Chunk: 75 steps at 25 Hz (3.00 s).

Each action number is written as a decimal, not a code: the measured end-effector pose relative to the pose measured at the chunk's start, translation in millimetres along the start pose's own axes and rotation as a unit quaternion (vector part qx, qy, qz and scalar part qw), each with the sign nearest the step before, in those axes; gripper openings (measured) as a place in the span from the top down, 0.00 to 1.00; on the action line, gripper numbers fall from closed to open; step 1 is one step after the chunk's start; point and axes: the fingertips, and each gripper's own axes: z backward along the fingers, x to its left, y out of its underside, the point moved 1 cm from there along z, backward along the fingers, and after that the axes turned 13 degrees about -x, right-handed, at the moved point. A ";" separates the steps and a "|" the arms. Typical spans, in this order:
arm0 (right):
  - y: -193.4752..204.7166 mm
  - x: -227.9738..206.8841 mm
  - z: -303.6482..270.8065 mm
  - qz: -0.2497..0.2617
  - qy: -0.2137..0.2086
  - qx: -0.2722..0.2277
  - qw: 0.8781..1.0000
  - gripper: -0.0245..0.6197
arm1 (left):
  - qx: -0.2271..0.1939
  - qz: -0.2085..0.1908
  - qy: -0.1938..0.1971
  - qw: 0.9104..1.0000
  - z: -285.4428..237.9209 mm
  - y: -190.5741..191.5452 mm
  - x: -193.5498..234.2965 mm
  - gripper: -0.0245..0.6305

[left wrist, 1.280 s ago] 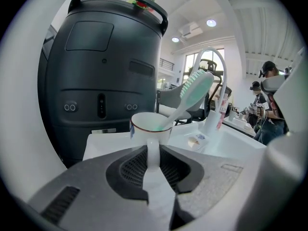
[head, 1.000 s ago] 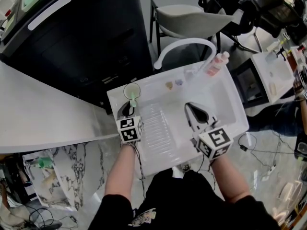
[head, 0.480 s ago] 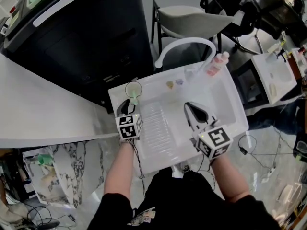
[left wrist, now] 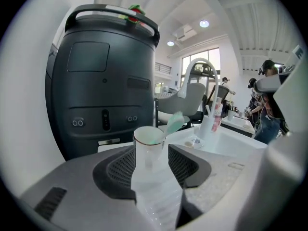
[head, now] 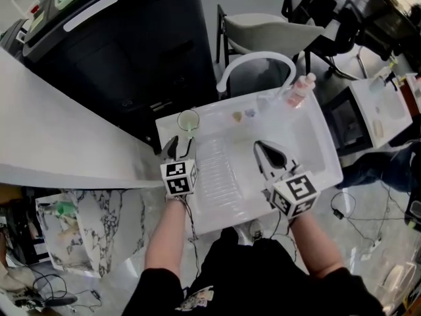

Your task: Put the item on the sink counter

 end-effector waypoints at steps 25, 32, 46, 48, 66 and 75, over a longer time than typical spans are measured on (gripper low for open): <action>-64.4 12.9 104.1 -0.006 -0.109 -0.081 0.991 0.97 | -0.214 -0.059 -0.067 0.973 205.6 -165.6 -136.9 0.66; -77.6 1.1 156.3 -0.008 -0.134 -0.090 0.987 0.96 | -0.239 -0.071 -0.083 0.965 254.8 -179.3 -196.4 0.69; -59.4 29.8 199.1 -0.035 -0.188 -0.079 0.978 0.97 | -0.225 -0.063 -0.104 0.967 330.2 -161.6 -237.9 0.96; -58.9 39.1 197.9 -0.037 -0.193 -0.078 0.977 0.96 | -0.223 -0.062 -0.106 0.967 337.3 -159.7 -233.8 0.96; -34.0 149.1 207.0 -0.029 -0.149 -0.069 0.986 0.97 | -0.211 -0.018 -0.047 0.976 399.3 -124.8 -163.5 0.96; -21.3 187.8 237.3 -0.006 -0.090 -0.064 0.994 0.97 | -0.201 0.014 0.017 0.979 423.0 -105.2 -148.1 0.96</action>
